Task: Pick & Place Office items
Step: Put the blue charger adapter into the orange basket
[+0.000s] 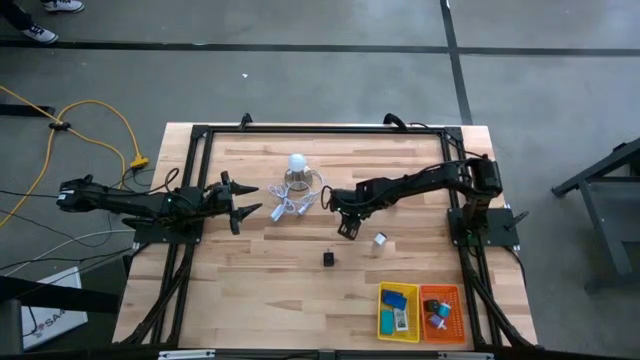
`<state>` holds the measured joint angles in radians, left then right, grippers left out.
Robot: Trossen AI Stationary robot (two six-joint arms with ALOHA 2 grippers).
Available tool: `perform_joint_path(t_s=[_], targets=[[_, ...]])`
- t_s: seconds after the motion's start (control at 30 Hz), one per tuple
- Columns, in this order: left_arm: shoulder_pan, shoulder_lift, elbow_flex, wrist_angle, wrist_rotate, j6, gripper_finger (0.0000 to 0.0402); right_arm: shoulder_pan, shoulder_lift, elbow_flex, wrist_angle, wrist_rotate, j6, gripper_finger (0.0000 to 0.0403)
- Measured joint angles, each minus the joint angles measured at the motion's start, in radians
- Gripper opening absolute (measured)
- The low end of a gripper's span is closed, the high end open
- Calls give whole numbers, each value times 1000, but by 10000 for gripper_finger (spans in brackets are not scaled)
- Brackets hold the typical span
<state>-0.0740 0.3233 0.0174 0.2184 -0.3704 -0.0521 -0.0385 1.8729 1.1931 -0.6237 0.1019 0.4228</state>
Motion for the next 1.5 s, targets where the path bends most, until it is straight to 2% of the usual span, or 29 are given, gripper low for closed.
perform_joint_path(t_s=[0.7,1.07,1.3,1.5], targets=[[0,0,0,5,0,0,230,-21,49,1,33,-33,-9,173],[0,0,0,7,0,0,230,-21,49,1,27,-34,-6,126],[0,0,0,7,0,0,230,-21,49,1,27,-34,-8,138],[0,0,0,8,0,0,230,-20,44,1,25,-39,-9,120]])
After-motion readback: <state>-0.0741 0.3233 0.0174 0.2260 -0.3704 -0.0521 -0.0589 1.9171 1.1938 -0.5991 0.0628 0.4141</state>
